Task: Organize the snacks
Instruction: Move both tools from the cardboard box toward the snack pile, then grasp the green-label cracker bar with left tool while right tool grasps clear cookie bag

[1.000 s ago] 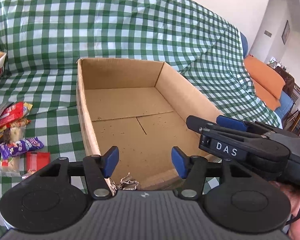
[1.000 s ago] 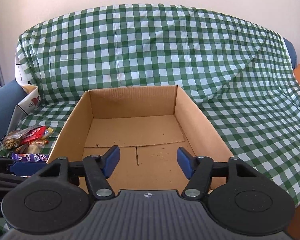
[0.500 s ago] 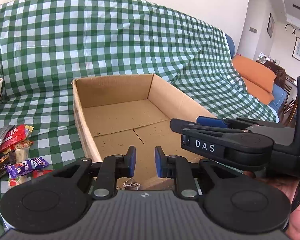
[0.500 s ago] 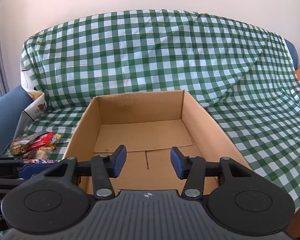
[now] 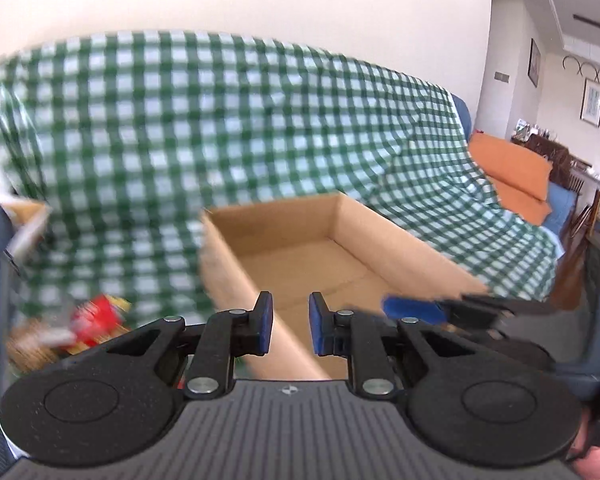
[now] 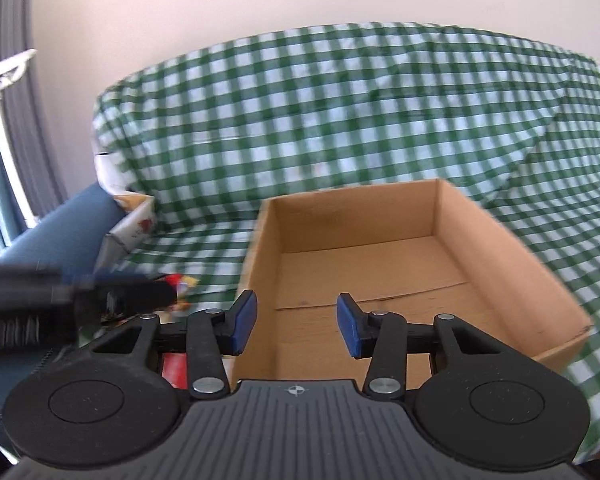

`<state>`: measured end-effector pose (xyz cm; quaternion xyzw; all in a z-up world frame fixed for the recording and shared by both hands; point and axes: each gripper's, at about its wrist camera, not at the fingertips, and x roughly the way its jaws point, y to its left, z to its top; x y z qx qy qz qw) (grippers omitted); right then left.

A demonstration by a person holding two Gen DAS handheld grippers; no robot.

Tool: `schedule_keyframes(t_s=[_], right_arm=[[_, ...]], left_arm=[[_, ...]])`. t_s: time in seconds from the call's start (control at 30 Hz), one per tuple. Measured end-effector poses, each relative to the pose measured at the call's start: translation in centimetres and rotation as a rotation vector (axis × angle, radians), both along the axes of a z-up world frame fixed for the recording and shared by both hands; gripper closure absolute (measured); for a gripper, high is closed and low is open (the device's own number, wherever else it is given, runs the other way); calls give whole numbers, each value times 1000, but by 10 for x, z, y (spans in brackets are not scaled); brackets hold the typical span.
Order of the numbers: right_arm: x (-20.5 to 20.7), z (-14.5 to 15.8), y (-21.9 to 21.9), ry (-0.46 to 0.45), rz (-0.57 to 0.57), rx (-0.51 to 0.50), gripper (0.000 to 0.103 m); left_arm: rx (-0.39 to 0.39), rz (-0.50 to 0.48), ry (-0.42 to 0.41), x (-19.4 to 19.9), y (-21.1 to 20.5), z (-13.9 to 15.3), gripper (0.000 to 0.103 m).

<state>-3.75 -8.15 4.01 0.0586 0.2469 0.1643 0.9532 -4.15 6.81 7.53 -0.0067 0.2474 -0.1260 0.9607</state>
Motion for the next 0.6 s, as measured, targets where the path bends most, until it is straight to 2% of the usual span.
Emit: schedule_keyframes(t_s=[0.1, 0.17, 0.23, 0.3, 0.4, 0.5, 0.6], right_arm=[[0, -5, 19, 6, 74, 40, 57], [0, -10, 36, -9, 142, 33, 56], [2, -17, 55, -8, 207, 11, 56], [2, -22, 68, -3, 269, 0, 56], [10, -43, 86, 20, 333, -62, 53], [15, -61, 95, 64, 348, -87, 49], [24, -75, 100, 119, 364, -86, 37]], left_arm=[[-51, 44, 10, 6, 47, -9, 83], [-151, 139, 73, 14, 81, -24, 83], [-244, 226, 90, 17, 108, -36, 84], [-299, 294, 120, 19, 126, -50, 84], [-303, 379, 204, 31, 142, -68, 84], [-297, 402, 299, 45, 151, -86, 83], [-286, 423, 389, 52, 156, -108, 79]])
